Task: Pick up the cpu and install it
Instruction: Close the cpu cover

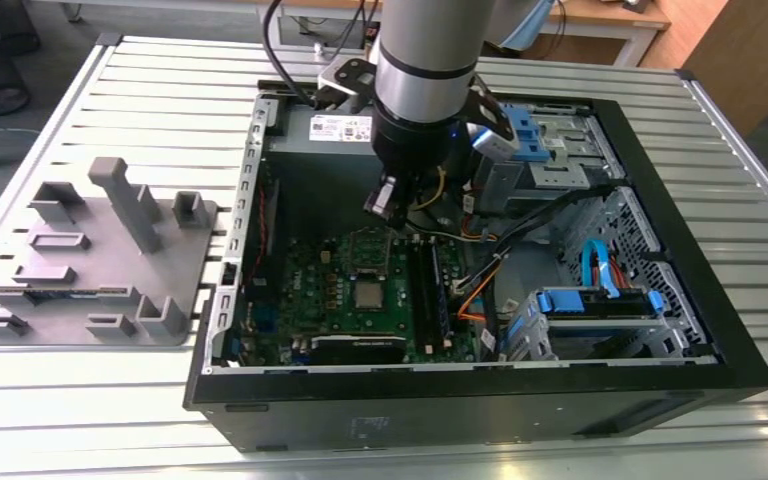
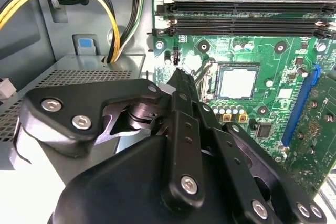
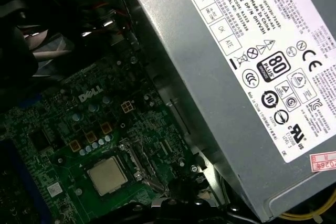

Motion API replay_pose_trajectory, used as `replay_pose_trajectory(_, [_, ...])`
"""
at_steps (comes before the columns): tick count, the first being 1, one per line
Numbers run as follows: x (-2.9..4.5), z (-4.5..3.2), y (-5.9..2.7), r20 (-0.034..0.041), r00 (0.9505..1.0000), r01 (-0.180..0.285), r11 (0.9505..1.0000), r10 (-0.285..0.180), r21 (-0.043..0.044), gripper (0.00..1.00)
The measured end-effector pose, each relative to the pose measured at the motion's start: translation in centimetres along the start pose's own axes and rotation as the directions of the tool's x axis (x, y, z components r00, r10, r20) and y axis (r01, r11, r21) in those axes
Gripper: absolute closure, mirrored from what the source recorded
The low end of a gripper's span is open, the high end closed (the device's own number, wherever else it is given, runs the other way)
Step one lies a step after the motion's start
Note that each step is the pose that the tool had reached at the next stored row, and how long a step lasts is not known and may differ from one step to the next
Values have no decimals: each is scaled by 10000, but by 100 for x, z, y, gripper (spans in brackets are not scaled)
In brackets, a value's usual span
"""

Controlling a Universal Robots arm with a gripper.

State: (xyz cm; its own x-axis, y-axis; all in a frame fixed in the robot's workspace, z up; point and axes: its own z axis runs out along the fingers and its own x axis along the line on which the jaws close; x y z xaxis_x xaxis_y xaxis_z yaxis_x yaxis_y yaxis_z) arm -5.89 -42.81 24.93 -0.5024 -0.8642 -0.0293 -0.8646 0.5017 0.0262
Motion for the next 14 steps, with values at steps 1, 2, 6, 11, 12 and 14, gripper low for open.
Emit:
replay_pose_trajectory(1, [1,-2,-1,-1,10000,11,10000,-11,0,89])
replay_pose_trajectory(2, [2,-4,-2,-3,10000,22,10000,-22,0,89])
replay_pose_trajectory(6, [5,-7,-3,-4,10000,65,10000,-65,-1,89])
replay_pose_trajectory(11, [7,-12,-4,-4,9999,120,9999,-120,-3,89])
replay_pose_trajectory(12, [7,-15,-4,-5,9999,137,9999,-137,-4,89])
replay_pose_trajectory(14, [7,-18,-4,-5,9999,166,9999,-166,-4,89])
